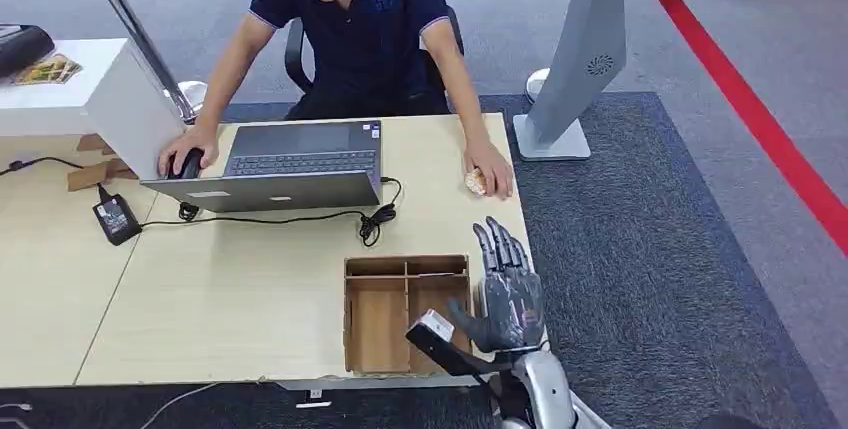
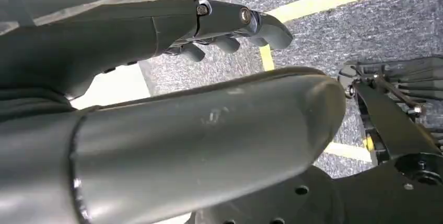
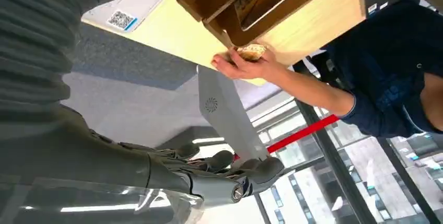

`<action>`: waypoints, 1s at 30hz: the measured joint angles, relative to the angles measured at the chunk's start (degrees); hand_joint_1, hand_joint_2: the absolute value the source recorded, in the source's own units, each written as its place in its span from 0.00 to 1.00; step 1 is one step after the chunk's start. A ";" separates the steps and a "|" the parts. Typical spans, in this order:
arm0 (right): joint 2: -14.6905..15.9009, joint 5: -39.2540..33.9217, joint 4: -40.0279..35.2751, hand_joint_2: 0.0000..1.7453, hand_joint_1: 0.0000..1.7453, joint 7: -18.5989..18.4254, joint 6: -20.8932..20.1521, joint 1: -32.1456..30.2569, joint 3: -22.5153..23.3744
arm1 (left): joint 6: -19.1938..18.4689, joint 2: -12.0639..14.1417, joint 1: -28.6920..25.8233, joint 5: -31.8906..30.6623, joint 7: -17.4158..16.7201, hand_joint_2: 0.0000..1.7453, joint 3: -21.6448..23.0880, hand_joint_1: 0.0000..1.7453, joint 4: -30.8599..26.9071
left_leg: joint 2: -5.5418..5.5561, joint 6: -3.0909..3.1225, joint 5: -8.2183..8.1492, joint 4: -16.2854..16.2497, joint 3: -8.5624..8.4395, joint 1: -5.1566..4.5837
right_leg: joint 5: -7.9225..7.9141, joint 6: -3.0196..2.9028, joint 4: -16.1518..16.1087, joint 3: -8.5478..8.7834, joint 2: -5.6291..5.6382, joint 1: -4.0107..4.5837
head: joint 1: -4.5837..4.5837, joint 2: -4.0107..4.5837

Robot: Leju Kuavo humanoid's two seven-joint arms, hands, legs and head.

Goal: Pass the card to the sensor for recognition and then transmit it.

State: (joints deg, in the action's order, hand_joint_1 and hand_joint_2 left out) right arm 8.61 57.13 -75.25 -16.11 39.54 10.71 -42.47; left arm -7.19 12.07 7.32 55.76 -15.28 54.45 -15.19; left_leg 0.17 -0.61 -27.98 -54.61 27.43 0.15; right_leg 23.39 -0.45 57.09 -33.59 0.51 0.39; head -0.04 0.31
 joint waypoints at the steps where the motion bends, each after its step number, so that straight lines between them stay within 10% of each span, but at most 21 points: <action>1: -0.04 0.04 0.15 1.00 0.00 0.31 0.00 0.21 0.07 | -0.02 0.00 0.01 -0.13 0.02 0.00 0.00 0.00 0.00 | 0.00 0.00 0.00 0.00 0.00 0.00 | 0.00 0.00 0.00 0.00 0.00 0.00 | 0.00 0.00; 30: -4.33 -1.05 2.05 1.00 0.00 4.20 0.00 3.35 0.26 | -0.13 0.00 0.01 -0.90 0.04 0.00 0.00 0.00 0.00 | 0.00 0.00 0.00 0.00 -0.01 0.00 | 0.00 0.00 0.00 0.00 0.00 0.01 | 0.00 0.00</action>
State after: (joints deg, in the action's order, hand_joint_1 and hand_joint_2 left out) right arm 4.28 56.08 -73.20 -11.91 39.54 14.06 -42.21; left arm -7.32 12.07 7.32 54.86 -15.23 54.45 -15.19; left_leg 0.17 -0.61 -27.98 -54.61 27.43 0.15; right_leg 23.39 -0.45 57.09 -33.59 0.51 0.40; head -0.04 0.31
